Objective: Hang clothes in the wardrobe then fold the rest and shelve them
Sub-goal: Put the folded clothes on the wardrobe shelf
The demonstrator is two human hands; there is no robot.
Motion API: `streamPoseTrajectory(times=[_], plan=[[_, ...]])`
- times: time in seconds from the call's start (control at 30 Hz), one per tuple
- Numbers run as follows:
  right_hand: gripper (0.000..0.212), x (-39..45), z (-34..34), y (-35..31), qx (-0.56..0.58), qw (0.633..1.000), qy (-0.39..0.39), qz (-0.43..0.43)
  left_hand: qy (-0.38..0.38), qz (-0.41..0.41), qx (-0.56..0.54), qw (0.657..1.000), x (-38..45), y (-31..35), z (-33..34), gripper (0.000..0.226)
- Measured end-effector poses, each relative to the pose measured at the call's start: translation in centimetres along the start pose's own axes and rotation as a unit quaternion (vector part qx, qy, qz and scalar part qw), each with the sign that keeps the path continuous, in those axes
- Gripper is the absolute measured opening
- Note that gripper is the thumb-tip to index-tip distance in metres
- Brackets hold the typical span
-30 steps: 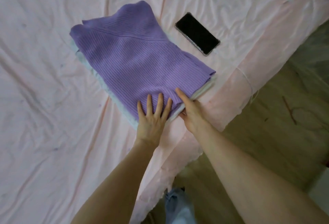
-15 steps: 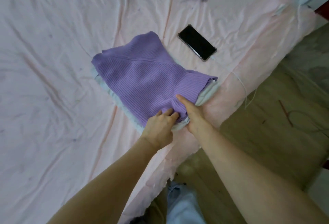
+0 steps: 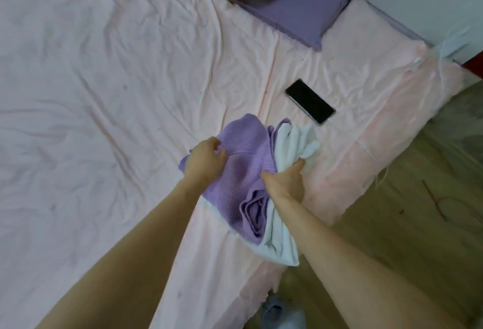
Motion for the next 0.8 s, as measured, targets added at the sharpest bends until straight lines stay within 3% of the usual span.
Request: streamPoseTrajectory(times=[0.13,0.3,0.53,0.8], plan=[[0.089,1.9,3.5,-1.7,-0.025,1.0,-0.003,0.014,-0.041,-0.048,0.079,0.995,3.9,-3.3,-1.2,0.059],[0.084,4.5,6.0,-2.0,-0.032,0.999,0.025,-0.001,-0.086,-0.055,0.065,0.993,8.9,-4.7,0.1,0.083],[0.092,5.6,7.5,-1.3,-0.054,0.998,0.023,-0.014,-0.219,-0.152,-0.038,0.963,11.3,-6.2,2.6,0.079],[0.106,5.9,7.3,-1.6,-0.078,0.996,0.016,-0.05,-0.298,-0.18,-0.04,0.936,11.8,-6.5,2.8,0.079]])
Point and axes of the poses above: each hand's wrist, its own x-axis towards the middle knuckle, its own z-axis out of the palm, y = z × x, the point moved 2 cm from there along x, towards the middle knuckle, and after that the axes turned 11 degrees about -y, right-handed, at the moved point
